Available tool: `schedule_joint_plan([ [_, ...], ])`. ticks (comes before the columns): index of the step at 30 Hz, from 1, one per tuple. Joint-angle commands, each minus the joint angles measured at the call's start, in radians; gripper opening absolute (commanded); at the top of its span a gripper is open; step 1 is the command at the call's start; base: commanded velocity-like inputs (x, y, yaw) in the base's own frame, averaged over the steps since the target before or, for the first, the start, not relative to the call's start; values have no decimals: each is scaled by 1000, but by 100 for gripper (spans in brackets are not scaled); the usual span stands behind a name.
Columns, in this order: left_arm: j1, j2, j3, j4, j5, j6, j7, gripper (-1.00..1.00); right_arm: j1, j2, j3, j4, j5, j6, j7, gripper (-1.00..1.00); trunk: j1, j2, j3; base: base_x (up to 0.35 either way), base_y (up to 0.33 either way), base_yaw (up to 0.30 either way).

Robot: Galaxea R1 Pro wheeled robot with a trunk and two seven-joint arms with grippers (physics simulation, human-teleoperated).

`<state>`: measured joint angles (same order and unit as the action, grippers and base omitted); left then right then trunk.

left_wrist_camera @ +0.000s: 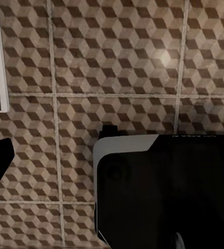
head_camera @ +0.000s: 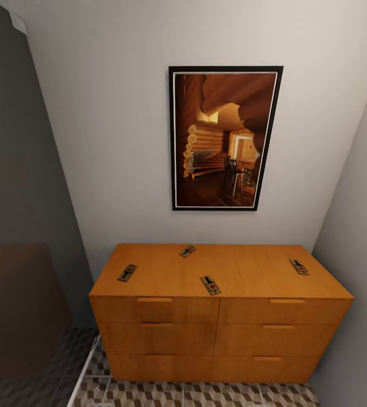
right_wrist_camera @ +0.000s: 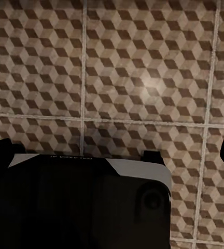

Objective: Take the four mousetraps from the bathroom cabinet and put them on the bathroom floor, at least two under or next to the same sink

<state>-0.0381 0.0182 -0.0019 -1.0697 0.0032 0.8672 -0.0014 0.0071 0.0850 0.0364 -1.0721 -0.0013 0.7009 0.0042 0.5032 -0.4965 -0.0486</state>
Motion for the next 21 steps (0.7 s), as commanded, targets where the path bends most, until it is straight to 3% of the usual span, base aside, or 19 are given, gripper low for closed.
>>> schedule_joint_plan([
  [1, 0, 0, 1, -7, 1, 16, 0, 100, 0, 1, 5, -19, 0, 22, 0, 100, -3, 5, 1, 0, 0, 0],
  [14, -6, 0, -2, -99, -3, 136, 0, 100, -5, 10, 59, -164, -1, 125, -1, 100, -53, 96, 42, 0, 0, 0],
  [21, -9, 0, -3, -192, -9, 180, 1, 100, -11, 22, 66, -205, -1, 172, -3, 100, -53, 96, 42, 0, 0, 0],
])
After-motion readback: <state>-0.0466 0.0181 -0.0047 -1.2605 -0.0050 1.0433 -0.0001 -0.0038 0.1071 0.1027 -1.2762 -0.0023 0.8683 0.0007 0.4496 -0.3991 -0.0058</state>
